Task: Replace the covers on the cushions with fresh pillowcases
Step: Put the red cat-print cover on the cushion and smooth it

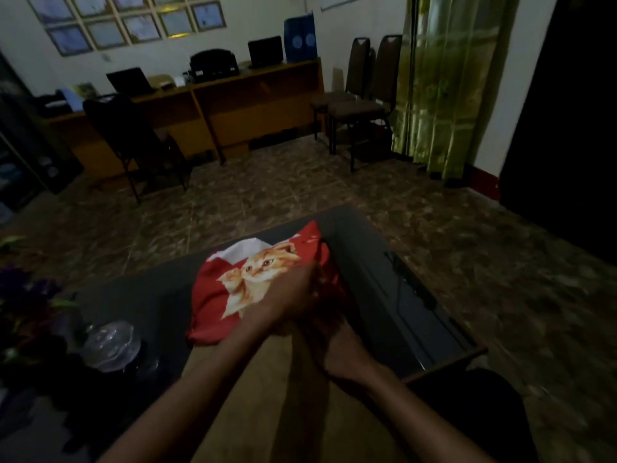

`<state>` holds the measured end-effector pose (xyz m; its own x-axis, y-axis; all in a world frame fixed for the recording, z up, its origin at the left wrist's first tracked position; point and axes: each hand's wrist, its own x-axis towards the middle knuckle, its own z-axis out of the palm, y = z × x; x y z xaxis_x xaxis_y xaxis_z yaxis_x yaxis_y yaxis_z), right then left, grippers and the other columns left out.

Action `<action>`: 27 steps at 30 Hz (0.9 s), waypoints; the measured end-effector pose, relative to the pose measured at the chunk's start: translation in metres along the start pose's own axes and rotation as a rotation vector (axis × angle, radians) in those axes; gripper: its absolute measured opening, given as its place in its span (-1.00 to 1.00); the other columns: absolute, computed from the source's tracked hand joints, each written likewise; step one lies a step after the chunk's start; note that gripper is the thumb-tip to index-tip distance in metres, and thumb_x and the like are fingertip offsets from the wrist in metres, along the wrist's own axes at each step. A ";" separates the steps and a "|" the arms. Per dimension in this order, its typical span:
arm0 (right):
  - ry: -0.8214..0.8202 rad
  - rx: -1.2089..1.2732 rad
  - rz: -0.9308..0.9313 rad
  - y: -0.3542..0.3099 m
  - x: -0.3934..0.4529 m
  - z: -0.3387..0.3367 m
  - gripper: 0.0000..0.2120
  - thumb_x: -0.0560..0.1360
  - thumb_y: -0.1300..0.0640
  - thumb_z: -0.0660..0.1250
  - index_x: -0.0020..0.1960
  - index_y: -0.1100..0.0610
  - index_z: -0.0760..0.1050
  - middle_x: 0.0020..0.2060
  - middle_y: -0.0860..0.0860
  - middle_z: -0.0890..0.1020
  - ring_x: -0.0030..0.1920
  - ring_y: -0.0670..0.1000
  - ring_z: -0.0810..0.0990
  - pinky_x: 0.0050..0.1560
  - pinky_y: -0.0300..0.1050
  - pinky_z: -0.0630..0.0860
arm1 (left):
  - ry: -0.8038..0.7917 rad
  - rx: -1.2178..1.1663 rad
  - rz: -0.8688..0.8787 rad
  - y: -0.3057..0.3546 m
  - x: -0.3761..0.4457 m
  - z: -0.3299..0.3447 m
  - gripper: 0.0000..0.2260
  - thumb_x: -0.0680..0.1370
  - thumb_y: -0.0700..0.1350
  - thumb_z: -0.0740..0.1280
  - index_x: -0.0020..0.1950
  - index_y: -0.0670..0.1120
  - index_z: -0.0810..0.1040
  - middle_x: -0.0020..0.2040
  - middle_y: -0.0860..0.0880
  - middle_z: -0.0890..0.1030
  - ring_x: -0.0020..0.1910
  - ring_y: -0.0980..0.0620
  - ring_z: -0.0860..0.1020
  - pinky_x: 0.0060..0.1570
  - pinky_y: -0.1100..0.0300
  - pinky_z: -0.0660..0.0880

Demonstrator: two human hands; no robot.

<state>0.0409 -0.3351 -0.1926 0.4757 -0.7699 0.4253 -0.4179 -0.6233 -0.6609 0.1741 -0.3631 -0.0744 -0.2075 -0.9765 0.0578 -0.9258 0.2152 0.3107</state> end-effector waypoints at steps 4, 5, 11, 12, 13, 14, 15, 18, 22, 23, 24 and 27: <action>0.200 0.253 0.421 0.003 -0.010 -0.013 -0.71 0.57 0.05 0.36 0.29 -0.03 0.58 0.31 -0.11 0.55 0.31 -0.12 0.50 0.34 -0.11 0.46 | -0.012 -0.007 -0.016 -0.026 -0.012 0.001 -0.78 0.56 -0.18 0.37 0.17 0.03 0.56 0.06 0.06 0.61 0.03 0.08 0.58 -0.11 0.28 0.47; 0.284 0.219 0.401 -0.002 -0.014 -0.007 -0.80 0.51 0.05 0.42 0.14 -0.04 0.61 0.17 -0.12 0.61 0.17 -0.14 0.57 0.19 -0.10 0.54 | -0.069 -0.026 -0.013 -0.029 -0.018 0.004 -0.76 0.56 -0.21 0.36 0.18 0.04 0.56 0.08 0.06 0.61 0.03 0.11 0.58 -0.05 0.24 0.52; 0.205 0.299 0.528 0.011 0.008 -0.022 -0.77 0.45 0.15 0.45 0.02 -0.11 0.53 0.06 -0.14 0.50 0.08 -0.14 0.52 0.09 -0.13 0.51 | -0.241 -0.130 0.015 -0.033 -0.027 0.001 -0.87 0.62 -0.07 0.32 0.15 0.08 0.57 0.04 0.11 0.59 0.00 0.20 0.57 0.05 0.15 0.57; 0.183 0.301 0.540 0.014 0.008 -0.021 -0.84 0.47 0.17 0.42 -0.05 -0.08 0.55 0.01 -0.13 0.53 0.04 -0.14 0.55 0.07 -0.10 0.54 | -0.248 -0.140 0.019 -0.031 -0.022 -0.002 -0.90 0.63 -0.02 0.30 0.12 0.07 0.58 0.02 0.11 0.60 -0.02 0.20 0.57 0.01 0.17 0.56; 0.176 0.291 0.547 0.019 0.008 -0.021 -0.85 0.49 0.20 0.40 -0.10 -0.05 0.55 -0.03 -0.12 0.54 0.00 -0.15 0.56 0.06 -0.10 0.54 | -0.218 -0.164 0.016 -0.029 -0.017 -0.004 -0.90 0.65 0.01 0.28 0.07 0.07 0.58 -0.02 0.12 0.60 -0.05 0.20 0.57 -0.04 0.18 0.55; 0.172 0.294 0.554 0.023 0.006 -0.023 -0.85 0.51 0.23 0.38 -0.12 -0.02 0.55 -0.06 -0.12 0.55 -0.02 -0.16 0.56 0.04 -0.13 0.52 | -0.146 -0.207 0.003 -0.028 -0.011 -0.005 -0.90 0.66 0.00 0.27 0.03 0.08 0.57 -0.06 0.12 0.60 -0.09 0.20 0.57 -0.09 0.19 0.53; 0.155 0.295 0.558 0.027 0.004 -0.025 -0.84 0.52 0.25 0.36 -0.13 -0.01 0.55 -0.07 -0.11 0.56 -0.02 -0.18 0.55 0.03 -0.15 0.48 | -0.026 -0.233 -0.004 -0.028 -0.004 -0.004 -0.89 0.66 -0.02 0.27 0.01 0.09 0.58 -0.08 0.12 0.62 -0.11 0.20 0.58 -0.11 0.18 0.54; 0.113 0.344 0.575 0.036 -0.001 -0.030 -0.89 0.53 0.24 0.39 -0.11 0.05 0.59 -0.07 -0.07 0.59 -0.02 -0.14 0.58 0.05 -0.12 0.50 | 0.267 -0.207 -0.079 -0.037 0.022 0.003 -0.85 0.62 -0.08 0.33 0.14 0.01 0.64 0.03 0.06 0.68 -0.07 0.17 0.61 -0.04 0.15 0.58; 0.135 0.310 0.512 0.046 -0.004 -0.041 -0.85 0.54 0.20 0.41 -0.17 0.02 0.55 -0.17 -0.08 0.64 -0.11 -0.11 0.61 -0.03 -0.13 0.51 | 0.188 -0.099 -0.302 -0.052 0.057 0.010 -0.74 0.60 0.01 0.32 0.25 -0.04 0.59 -0.05 -0.04 0.67 -0.21 0.05 0.62 -0.14 0.06 0.60; 0.146 0.251 0.476 0.050 -0.005 -0.046 -0.81 0.55 0.23 0.38 -0.19 0.01 0.50 -0.21 -0.07 0.62 -0.15 -0.13 0.59 -0.08 -0.17 0.48 | 0.170 -0.069 -0.353 -0.057 0.064 0.013 -0.73 0.59 0.05 0.33 0.23 -0.02 0.59 -0.09 -0.04 0.67 -0.25 0.02 0.61 -0.16 0.06 0.58; 0.145 0.181 0.453 0.053 -0.007 -0.051 -0.76 0.56 0.27 0.33 -0.20 0.00 0.44 -0.26 -0.07 0.59 -0.20 -0.16 0.55 -0.15 -0.22 0.44 | 0.165 -0.055 -0.395 -0.061 0.069 0.016 -0.74 0.57 0.09 0.34 0.19 0.01 0.61 -0.12 -0.02 0.66 -0.27 0.01 0.60 -0.16 0.08 0.55; 0.072 -0.022 0.441 0.060 -0.012 -0.062 -0.69 0.52 0.33 0.25 -0.21 -0.06 0.36 -0.29 -0.10 0.54 -0.26 -0.19 0.50 -0.21 -0.14 0.43 | 0.239 0.018 -0.446 -0.068 0.077 0.029 -0.85 0.53 0.04 0.40 0.01 0.01 0.68 -0.21 0.00 0.64 -0.16 -0.05 0.63 -0.05 0.02 0.54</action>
<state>-0.0382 -0.3715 -0.1989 0.1933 -0.9699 0.1483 -0.5854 -0.2353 -0.7759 0.2120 -0.4527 -0.1183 0.2860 -0.9480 0.1395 -0.9136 -0.2259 0.3380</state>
